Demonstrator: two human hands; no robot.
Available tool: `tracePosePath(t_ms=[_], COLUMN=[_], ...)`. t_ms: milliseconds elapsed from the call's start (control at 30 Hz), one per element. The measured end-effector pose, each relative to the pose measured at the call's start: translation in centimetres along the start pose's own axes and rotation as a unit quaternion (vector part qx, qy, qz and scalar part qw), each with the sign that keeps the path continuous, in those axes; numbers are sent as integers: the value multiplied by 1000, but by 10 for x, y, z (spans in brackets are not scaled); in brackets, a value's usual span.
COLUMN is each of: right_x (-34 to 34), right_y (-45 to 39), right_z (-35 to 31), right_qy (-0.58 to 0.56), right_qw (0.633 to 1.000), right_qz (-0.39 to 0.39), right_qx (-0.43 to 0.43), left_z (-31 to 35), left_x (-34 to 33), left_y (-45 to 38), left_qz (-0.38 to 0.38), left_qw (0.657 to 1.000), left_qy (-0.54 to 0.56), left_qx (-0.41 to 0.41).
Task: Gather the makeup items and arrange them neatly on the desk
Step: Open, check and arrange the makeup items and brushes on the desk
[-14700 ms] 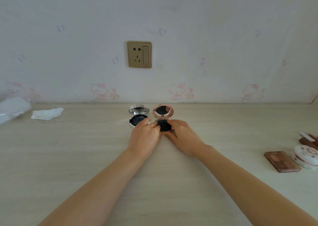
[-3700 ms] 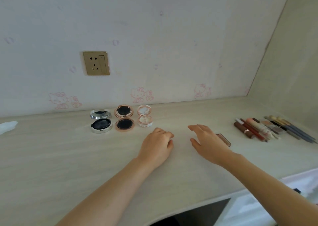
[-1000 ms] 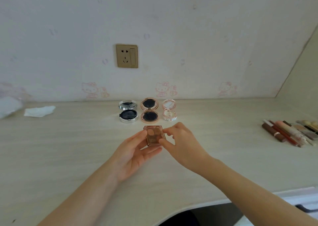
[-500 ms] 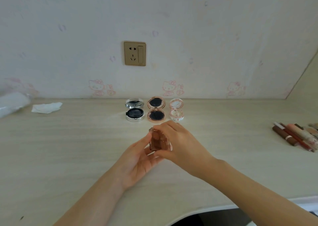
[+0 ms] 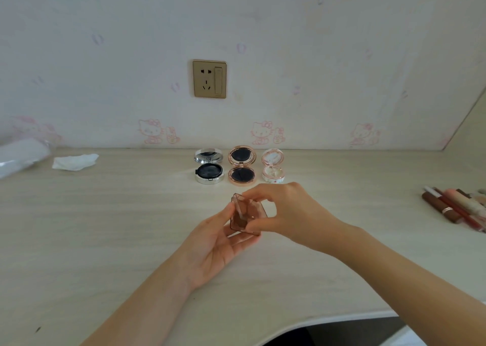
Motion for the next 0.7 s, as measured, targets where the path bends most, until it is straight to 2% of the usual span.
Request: tracePosePath(t_ms=[300, 467, 567, 700], right_x=[7, 5, 2, -6], right_y=[-10, -17, -20, -24], right_z=[19, 22, 23, 30], right_qy=[-74, -89, -88, -93], right_qw=[992, 989, 990, 989], right_qz=[95, 102, 97, 84], right_qx=[-36, -57, -61, -83], left_z=[4, 5, 6, 18], left_x=[-7, -8, -4, 8], left_y=[5, 7, 5, 0], left_qz=[-25, -36, -21, 44], left_qw=[998, 998, 999, 994], left_qy=[46, 41, 27, -72], left_qx=[18, 18, 6, -69])
Point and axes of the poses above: each hand's wrist, its own y-axis away from the middle knuckle, its own x-axis out of the back of the hand, z = x × y, the point moved 7 cm from there along -y, towards the middle knuckle, and after that the axes turned 13 degrees about z, right-handed, at the moved point
